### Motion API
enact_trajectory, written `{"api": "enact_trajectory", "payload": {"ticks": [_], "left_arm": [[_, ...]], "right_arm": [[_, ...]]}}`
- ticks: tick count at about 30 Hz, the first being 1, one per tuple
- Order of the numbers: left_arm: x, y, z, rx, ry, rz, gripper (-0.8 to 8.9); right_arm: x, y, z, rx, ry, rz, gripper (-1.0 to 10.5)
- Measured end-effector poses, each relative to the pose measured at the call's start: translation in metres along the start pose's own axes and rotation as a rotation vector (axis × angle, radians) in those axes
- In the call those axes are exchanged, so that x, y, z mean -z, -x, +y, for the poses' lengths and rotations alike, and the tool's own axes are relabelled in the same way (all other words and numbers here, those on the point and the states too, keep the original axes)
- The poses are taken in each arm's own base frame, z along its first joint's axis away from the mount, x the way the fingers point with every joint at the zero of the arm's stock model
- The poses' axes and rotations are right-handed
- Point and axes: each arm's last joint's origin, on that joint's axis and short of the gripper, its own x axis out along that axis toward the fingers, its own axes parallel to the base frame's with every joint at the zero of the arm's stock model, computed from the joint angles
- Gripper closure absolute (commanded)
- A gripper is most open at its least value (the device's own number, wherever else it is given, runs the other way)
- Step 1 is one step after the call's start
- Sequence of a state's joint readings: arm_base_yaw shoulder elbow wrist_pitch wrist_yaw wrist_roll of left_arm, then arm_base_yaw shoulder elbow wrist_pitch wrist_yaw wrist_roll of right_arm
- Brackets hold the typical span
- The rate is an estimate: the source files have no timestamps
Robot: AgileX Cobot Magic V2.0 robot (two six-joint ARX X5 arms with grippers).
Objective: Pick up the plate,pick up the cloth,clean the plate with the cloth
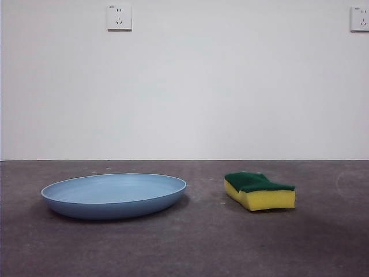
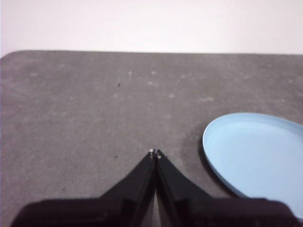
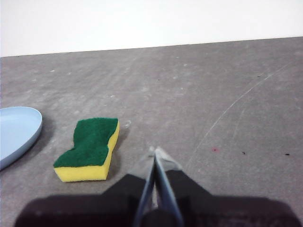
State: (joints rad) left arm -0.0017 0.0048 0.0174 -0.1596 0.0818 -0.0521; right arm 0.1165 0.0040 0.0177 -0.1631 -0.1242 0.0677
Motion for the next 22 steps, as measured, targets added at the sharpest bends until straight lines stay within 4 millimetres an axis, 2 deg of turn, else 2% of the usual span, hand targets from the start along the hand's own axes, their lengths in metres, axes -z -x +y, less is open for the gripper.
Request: {"api": "enact_trajectory", "payload": {"ticks": [4, 10, 13, 18, 22], "left_arm": [[0.0, 0.0, 0.0, 0.003, 0.018, -0.004, 8.18], [-0.004, 0.0, 0.0, 0.01, 0.127, -0.04, 8.19], [-0.007, 0.001, -0.001, 0.014, 0.176, -0.048, 8.19], [-0.033, 0.009, -0.003, 0.023, 0.197, -0.098, 8.19], [-0.056, 0.013, -0.004, 0.02, 0.2, -0.093, 8.19]], "right_arm": [[0.0, 0.0, 0.0, -0.001, -0.06, -0.003, 9.5], [-0.005, 0.0, 0.001, -0.015, -0.237, -0.042, 9.5], [-0.012, 0.002, 0.001, -0.019, -0.284, -0.056, 9.6], [-0.042, 0.007, 0.004, -0.024, -0.344, -0.066, 9.6], [-0.063, 0.003, 0.005, -0.011, -0.363, -0.014, 9.6]]}}
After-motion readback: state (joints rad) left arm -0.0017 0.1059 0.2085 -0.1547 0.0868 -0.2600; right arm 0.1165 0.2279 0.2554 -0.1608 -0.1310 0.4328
